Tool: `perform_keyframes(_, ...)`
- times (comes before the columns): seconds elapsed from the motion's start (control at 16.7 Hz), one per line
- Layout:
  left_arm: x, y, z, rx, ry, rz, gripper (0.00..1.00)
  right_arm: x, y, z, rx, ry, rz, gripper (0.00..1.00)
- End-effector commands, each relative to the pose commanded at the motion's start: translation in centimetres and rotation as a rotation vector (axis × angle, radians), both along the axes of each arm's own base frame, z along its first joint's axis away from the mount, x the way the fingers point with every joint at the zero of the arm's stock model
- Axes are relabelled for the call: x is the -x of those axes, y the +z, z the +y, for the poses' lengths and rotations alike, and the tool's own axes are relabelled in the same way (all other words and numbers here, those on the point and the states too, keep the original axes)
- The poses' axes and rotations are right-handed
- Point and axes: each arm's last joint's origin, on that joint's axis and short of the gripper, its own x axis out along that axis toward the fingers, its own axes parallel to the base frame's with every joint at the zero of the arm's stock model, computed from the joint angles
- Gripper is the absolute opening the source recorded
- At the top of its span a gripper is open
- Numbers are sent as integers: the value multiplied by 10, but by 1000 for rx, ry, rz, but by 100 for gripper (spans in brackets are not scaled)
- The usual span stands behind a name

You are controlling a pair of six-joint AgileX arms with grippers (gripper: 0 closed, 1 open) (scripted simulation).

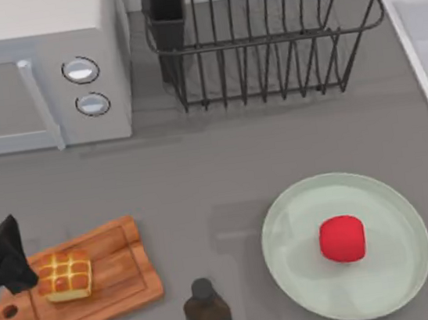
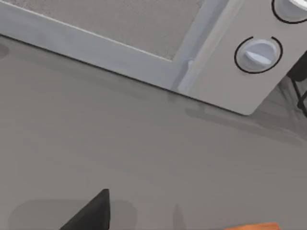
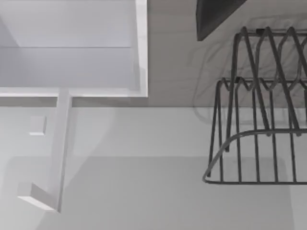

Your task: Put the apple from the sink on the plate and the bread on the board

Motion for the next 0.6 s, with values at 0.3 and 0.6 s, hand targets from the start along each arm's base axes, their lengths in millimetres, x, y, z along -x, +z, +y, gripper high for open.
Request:
perform_keyframes(0.3,10,-7,10,-302,13,-302,100,0,0,0,0,0,0,100)
perform_keyframes(0.6,12,-6,13,-377,41,-391,100,0,0,0,0,0,0,100)
